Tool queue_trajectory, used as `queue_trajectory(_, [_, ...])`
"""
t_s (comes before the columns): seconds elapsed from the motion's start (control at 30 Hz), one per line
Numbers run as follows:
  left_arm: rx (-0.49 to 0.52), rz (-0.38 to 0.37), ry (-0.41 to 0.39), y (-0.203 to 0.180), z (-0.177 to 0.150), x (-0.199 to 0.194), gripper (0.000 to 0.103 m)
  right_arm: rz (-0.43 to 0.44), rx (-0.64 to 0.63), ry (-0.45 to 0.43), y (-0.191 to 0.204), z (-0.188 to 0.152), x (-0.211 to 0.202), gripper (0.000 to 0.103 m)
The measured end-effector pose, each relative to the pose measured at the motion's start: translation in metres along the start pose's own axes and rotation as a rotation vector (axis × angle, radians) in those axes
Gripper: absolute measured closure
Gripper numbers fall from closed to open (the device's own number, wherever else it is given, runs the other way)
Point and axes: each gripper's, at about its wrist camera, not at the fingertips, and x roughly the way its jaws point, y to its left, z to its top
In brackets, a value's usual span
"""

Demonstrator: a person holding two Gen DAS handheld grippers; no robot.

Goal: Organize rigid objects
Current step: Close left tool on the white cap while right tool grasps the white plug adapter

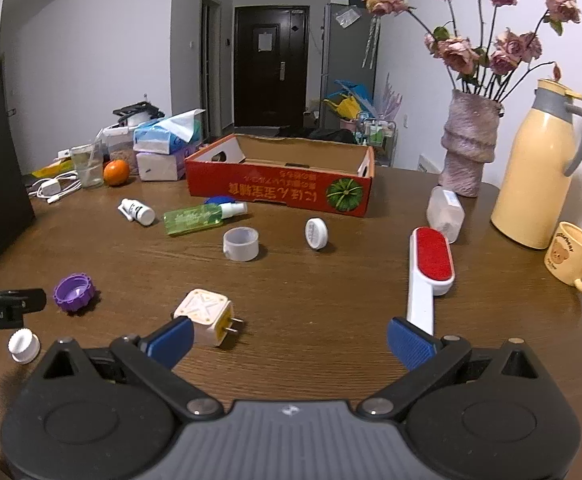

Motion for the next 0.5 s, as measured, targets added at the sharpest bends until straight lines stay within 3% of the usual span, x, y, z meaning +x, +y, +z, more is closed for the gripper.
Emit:
queue_trajectory(0.3, [0.001, 0.031, 0.058, 0.022, -0.011, 0.017, 0.000, 0.037, -0.026, 0.044, 0.020, -0.002, 0.026, 0.000])
queue_trajectory(0.5, [0.013, 0.030, 0.101, 0.032, -0.020, 0.029, 0.007, 0.057, -0.039, 0.074, 0.034, -0.004, 0.042, 0.000])
